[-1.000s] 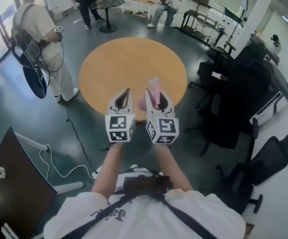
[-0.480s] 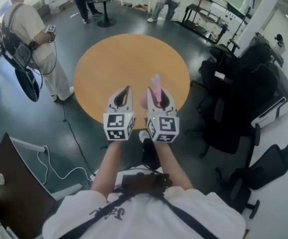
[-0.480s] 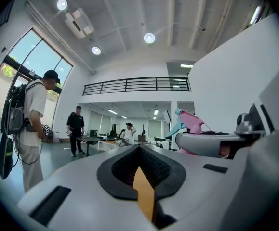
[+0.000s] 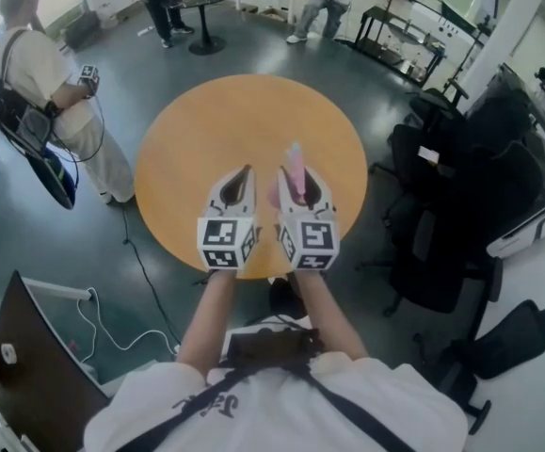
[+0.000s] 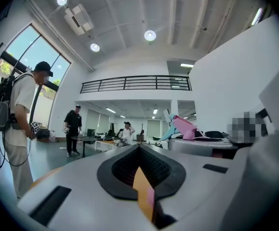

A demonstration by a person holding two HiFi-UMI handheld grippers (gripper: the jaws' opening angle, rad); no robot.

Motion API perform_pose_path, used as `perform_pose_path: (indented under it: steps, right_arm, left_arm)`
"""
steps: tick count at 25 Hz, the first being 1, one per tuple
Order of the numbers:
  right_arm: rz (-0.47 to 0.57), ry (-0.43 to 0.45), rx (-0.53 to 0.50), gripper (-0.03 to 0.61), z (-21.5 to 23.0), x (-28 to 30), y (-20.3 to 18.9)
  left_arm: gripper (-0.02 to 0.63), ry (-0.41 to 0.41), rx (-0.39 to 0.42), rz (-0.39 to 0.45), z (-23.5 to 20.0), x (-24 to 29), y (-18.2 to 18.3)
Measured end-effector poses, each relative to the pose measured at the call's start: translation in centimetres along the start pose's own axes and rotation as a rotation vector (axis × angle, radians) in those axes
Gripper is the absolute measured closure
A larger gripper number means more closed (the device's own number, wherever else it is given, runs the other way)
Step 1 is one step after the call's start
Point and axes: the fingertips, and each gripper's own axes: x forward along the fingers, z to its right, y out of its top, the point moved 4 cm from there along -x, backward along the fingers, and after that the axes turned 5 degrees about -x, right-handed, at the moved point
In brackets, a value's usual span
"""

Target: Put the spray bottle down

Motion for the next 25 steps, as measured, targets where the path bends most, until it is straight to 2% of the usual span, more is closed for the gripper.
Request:
perform_pose_path:
  steps: [8,14,25]
  right_arm:
    - [-0.041,0.017,0.008,0.423,4.7,7.3,-2.0]
    - [-0.09,0.027,0.018,0.423,6.6,11.1,-3.8]
    - [-0.165,0.05,0.082,0.422,9.2,17.9,-8.8]
  left_arm:
    - [0.611,0.04,-0.018,-0.042,-2.2,8.1,-1.3]
    - [0.611,0.061,-0.039,-0.083,-3.7,11.8,-2.2]
    - [0.611,0.094,-0.072,-0.175,-6.7,17.9,-6.2]
